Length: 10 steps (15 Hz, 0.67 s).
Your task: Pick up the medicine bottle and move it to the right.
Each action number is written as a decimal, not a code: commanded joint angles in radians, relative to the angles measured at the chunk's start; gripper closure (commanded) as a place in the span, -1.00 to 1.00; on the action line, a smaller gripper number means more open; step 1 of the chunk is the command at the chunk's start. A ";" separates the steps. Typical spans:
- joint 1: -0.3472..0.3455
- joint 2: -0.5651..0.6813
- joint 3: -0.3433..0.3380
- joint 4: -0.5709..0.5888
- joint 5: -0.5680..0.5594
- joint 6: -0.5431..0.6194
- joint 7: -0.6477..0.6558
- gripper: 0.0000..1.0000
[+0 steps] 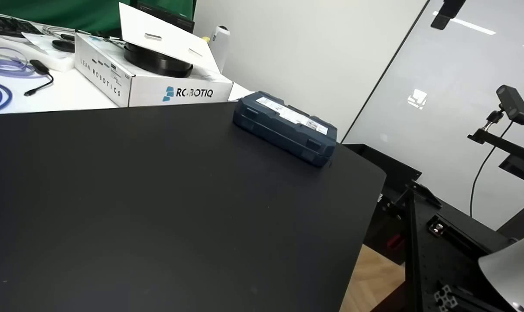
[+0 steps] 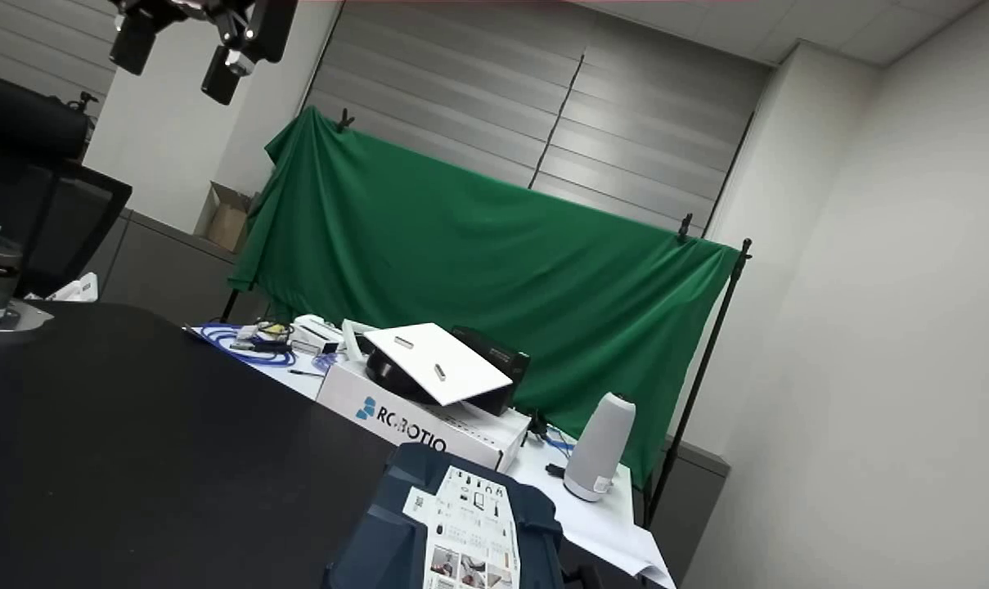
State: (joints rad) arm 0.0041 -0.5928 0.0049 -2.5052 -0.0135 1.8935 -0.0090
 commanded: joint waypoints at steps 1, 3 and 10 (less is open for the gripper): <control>0.001 0.000 0.000 0.002 0.000 -0.002 0.001 -1.00; 0.001 0.000 0.000 0.002 0.000 -0.002 0.001 -1.00; -0.006 0.151 0.026 0.101 -0.003 0.131 0.066 -1.00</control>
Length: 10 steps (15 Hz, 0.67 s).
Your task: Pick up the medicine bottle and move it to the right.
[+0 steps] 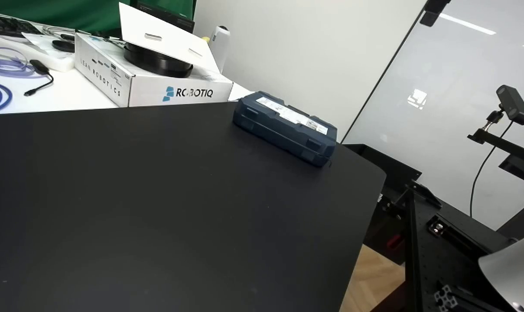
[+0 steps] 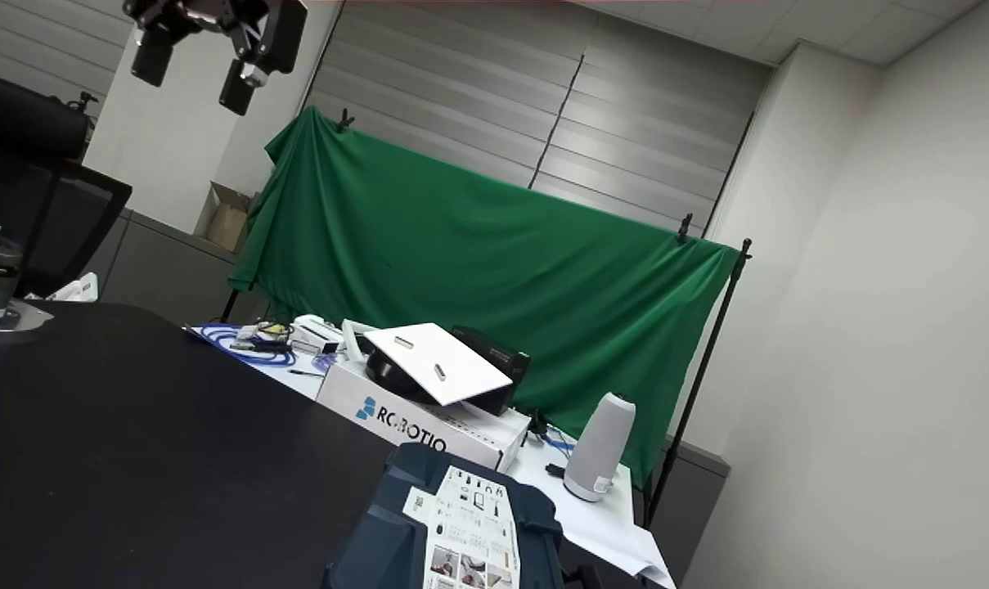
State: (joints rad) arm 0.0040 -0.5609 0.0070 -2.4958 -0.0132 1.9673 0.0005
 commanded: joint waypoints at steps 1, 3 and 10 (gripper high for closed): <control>-0.003 0.158 0.030 0.117 -0.001 0.085 0.065 -1.00; 0.007 0.245 0.055 0.182 -0.003 0.127 0.095 -1.00; 0.113 0.501 0.217 0.413 -0.091 0.172 0.239 -1.00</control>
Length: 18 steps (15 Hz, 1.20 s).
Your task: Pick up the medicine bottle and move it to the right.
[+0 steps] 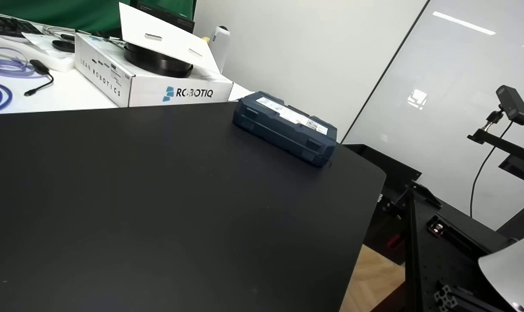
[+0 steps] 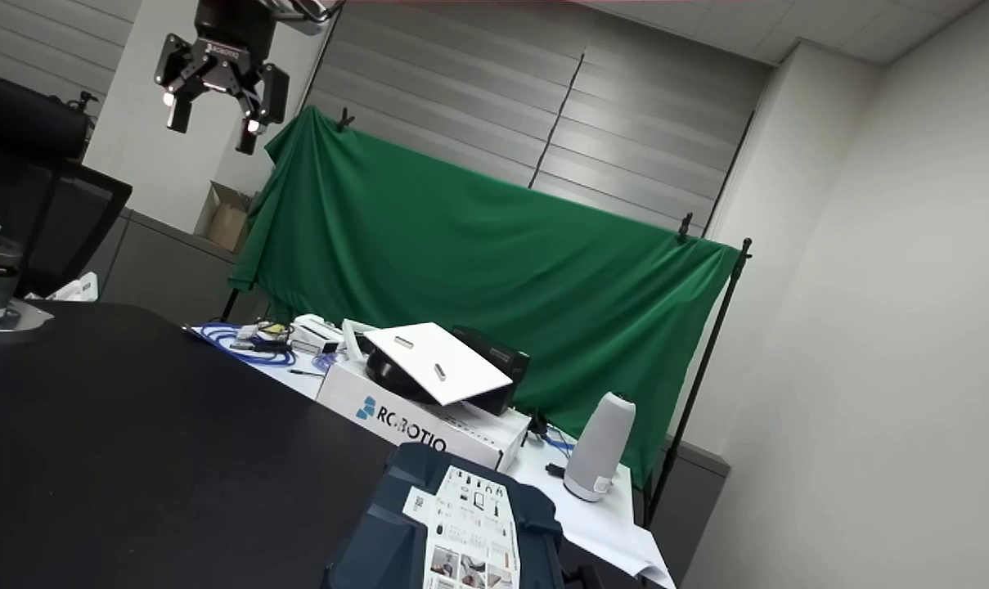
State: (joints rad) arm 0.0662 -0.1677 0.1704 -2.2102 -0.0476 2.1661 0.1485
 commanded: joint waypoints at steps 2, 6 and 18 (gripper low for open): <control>0.099 0.173 0.097 0.196 -0.114 -0.034 0.141 -1.00; 0.208 0.295 0.146 0.321 -0.205 -0.081 0.187 -1.00; 0.251 0.317 0.129 0.323 -0.188 -0.071 0.158 -1.00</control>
State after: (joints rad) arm 0.2980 0.1480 0.3187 -1.8917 -0.2394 2.0983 0.3082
